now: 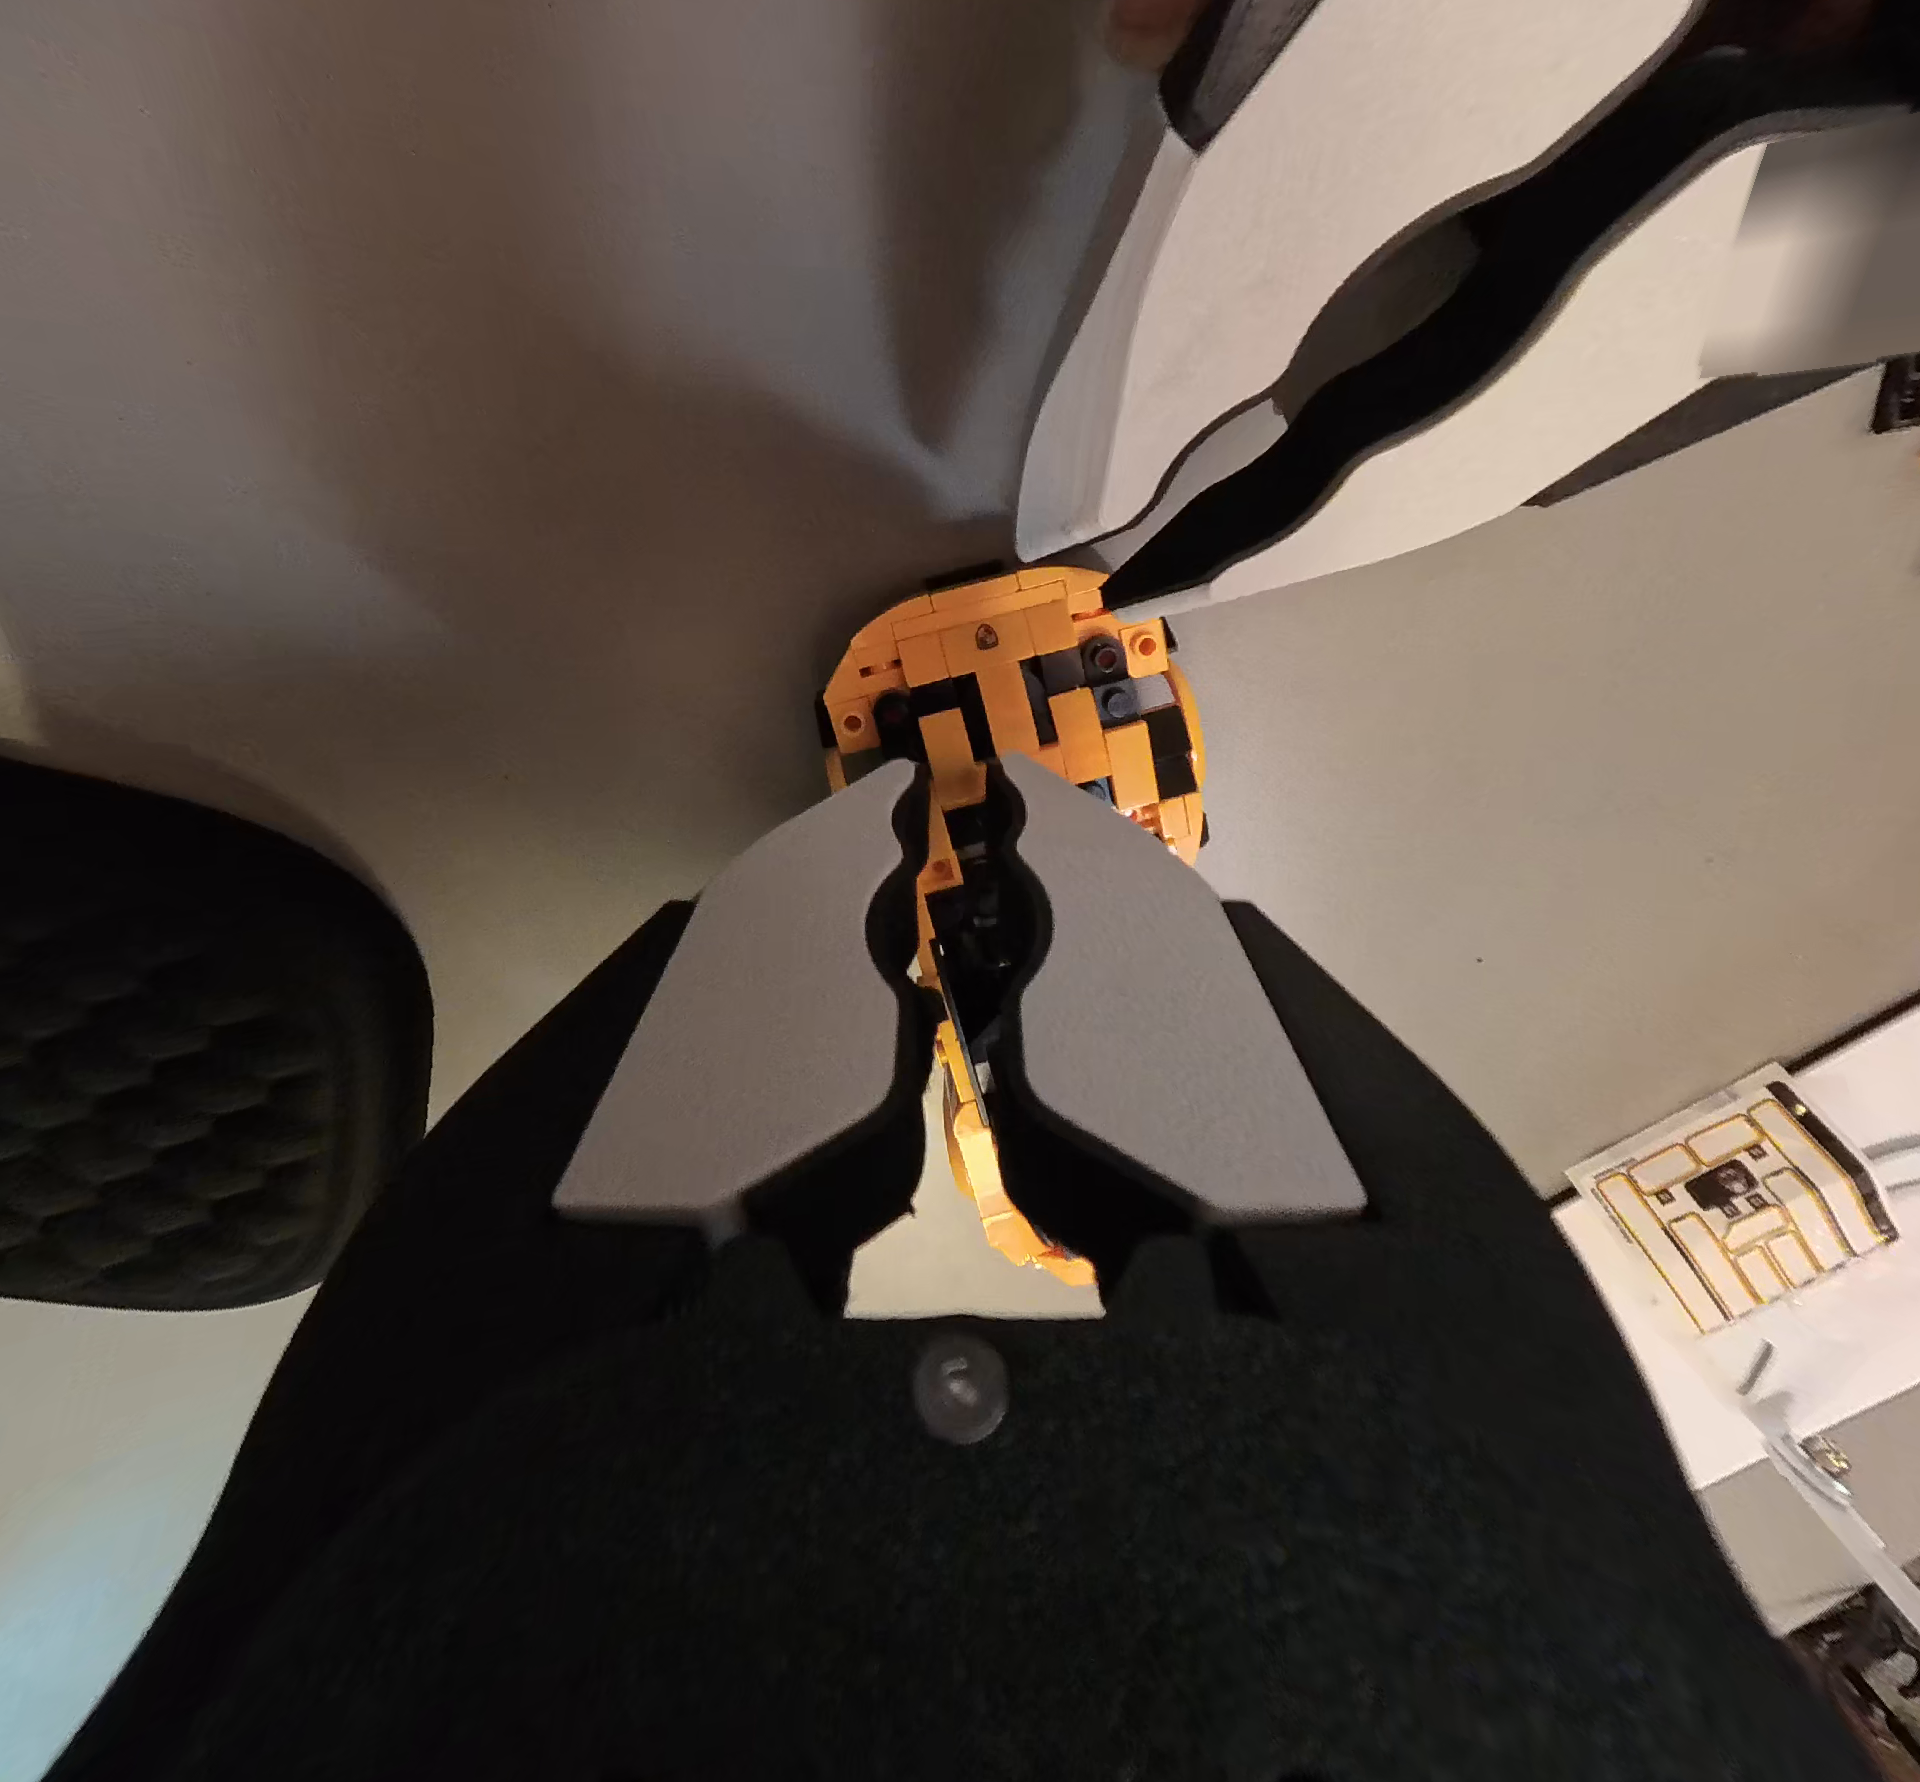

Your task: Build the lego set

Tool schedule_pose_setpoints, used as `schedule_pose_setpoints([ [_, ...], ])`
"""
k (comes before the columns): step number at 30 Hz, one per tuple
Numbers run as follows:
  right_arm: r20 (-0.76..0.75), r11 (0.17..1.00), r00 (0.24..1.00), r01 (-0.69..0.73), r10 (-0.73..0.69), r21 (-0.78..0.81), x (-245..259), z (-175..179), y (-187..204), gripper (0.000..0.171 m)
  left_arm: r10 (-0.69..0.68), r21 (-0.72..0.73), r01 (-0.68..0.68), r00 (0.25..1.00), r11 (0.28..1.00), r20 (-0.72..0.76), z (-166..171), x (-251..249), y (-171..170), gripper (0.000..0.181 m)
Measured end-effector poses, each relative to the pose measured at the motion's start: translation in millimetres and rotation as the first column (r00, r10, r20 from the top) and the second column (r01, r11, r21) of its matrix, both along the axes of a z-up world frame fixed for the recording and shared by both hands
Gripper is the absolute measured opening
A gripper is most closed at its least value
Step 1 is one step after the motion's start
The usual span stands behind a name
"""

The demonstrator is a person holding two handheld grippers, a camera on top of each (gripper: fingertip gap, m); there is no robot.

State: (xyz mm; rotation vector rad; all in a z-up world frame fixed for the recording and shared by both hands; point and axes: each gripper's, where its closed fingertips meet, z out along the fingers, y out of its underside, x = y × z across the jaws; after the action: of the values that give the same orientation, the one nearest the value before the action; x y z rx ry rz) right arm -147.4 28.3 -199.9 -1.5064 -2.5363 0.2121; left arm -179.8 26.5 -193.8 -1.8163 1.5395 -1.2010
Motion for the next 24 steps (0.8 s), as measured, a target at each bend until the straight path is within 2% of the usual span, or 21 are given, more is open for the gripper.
schedule_pose_setpoints([
  [11, -0.039, 0.999, 0.998, 0.04, -0.04, 0.006, -2.2, 3.6, 1.7, 0.009, 0.0, 0.007, 0.0, 1.0, 1.0, -0.003, -0.1, 0.1, -0.4, 0.014],
  [15, -0.178, 0.984, 0.968, 0.175, -0.176, -0.02, -4.1, 25.8, 17.6, 0.009, 0.002, 0.028, -0.002, 1.0, 1.0, -0.011, -1.0, -0.1, 0.2, 0.014],
  [17, -0.281, 0.949, 0.907, 0.305, -0.313, -0.075, 3.2, 43.1, 35.5, 0.014, 0.001, 0.048, 0.0, 1.0, 0.999, -0.018, -2.0, -0.2, 0.2, 0.014],
  [19, -0.322, 0.883, 0.822, 0.442, -0.469, -0.158, 23.2, 49.4, 54.9, 0.028, -0.004, 0.078, 0.006, 1.0, 0.997, -0.029, -3.4, -0.2, -0.4, 0.014],
  [20, -0.33, 0.842, 0.775, 0.499, -0.54, -0.205, 35.1, 47.5, 63.3, 0.036, -0.009, 0.102, 0.012, 0.999, 0.995, -0.032, -3.5, 0.2, -1.2, 0.014],
  [24, -0.338, 0.693, 0.607, 0.593, -0.719, -0.409, 70.8, 26.2, 77.6, 0.048, -0.034, 0.224, 0.04, 0.999, 0.974, -0.032, -1.0, 6.1, -8.7, 0.013],
])
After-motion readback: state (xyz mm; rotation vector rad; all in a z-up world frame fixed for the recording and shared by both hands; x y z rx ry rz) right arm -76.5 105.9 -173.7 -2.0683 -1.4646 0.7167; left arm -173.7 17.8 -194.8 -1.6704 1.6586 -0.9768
